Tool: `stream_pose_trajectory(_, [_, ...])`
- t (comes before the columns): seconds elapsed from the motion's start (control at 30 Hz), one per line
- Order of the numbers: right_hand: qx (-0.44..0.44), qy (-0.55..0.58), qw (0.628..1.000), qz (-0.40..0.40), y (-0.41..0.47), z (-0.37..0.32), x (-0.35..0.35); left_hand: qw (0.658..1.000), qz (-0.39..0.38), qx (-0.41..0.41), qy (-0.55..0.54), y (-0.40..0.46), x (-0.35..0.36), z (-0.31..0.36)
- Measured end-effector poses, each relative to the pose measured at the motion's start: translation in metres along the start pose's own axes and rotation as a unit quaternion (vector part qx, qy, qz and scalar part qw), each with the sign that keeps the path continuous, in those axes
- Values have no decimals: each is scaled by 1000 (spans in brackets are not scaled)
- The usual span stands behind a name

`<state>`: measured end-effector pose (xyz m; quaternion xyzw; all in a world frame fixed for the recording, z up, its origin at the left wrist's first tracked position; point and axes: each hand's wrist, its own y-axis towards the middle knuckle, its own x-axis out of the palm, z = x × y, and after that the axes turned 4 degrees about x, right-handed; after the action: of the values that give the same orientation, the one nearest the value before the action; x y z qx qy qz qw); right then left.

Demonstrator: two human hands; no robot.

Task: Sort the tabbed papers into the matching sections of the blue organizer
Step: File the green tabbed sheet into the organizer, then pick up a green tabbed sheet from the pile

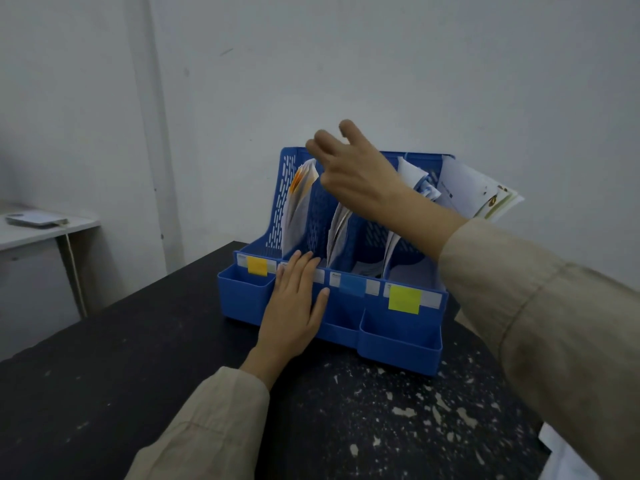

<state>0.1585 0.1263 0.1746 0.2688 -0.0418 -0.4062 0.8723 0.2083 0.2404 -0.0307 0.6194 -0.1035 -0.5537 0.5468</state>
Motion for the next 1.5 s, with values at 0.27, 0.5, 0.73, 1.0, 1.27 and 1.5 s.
stream_pose_trajectory(0.27, [-145, 114, 973, -142, -2, -29, 7, 1000, -2, -1, 7, 1, 1, 0])
stream_pose_trajectory(0.5, [-117, 137, 976, -120, -3, -12, 3, 1000, -3, -3, 0, 2, 1, -1])
stream_pose_trajectory(0.73, [-170, 107, 963, -180, -6, -35, 3, 1000, -1, -1, 7, 1, 1, 0])
stream_pose_trajectory(1.0, [-167, 117, 961, -185, -5, -48, 6, 1000, 0, -4, 5, 1, 0, 1])
stream_pose_trajectory(1.27, [-167, 93, 948, -253, -3, -55, 1, 1000, 3, -2, 0, 0, 1, 0])
stream_pose_trajectory(1.5, [-100, 228, 964, -95, -17, -40, 1, 1000, -3, -16, -20, 2, 0, 2])
